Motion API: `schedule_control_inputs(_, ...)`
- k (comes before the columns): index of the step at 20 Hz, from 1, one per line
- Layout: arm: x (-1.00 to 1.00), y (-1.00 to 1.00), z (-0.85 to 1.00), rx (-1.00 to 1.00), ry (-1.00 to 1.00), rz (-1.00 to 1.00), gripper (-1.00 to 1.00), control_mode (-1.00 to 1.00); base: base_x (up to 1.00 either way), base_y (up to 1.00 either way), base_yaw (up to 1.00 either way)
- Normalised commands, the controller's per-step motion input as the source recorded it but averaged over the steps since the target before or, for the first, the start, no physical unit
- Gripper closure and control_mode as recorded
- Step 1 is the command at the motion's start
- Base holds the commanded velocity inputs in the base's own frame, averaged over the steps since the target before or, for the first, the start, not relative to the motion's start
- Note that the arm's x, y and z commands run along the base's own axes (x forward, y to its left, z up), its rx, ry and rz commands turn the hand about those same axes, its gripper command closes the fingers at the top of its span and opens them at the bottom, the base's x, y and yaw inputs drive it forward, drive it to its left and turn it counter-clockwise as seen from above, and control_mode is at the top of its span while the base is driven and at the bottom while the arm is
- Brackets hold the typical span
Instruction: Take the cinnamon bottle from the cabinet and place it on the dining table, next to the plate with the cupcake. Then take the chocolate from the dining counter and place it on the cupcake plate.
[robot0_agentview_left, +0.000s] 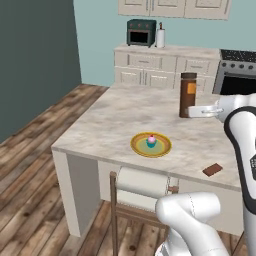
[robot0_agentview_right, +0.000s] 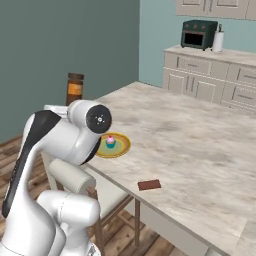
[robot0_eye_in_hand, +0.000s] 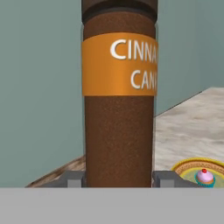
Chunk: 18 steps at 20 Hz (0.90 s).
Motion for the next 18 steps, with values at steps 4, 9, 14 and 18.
schedule_control_inputs(4,0.00,0.00,0.00,0.00,0.00,0.00,1.00,1.00,0.53,-0.12,0.00)
schedule_control_inputs(9,0.00,0.00,0.00,0.00,0.00,0.00,1.00,1.00,0.12,0.00,0.00)
schedule_control_inputs(14,0.00,0.00,0.00,0.00,0.00,0.00,1.00,1.00,0.00,0.00,0.00)
schedule_control_inputs(18,0.00,0.00,0.00,0.00,0.00,0.00,1.00,1.00,0.00,0.00,0.00)
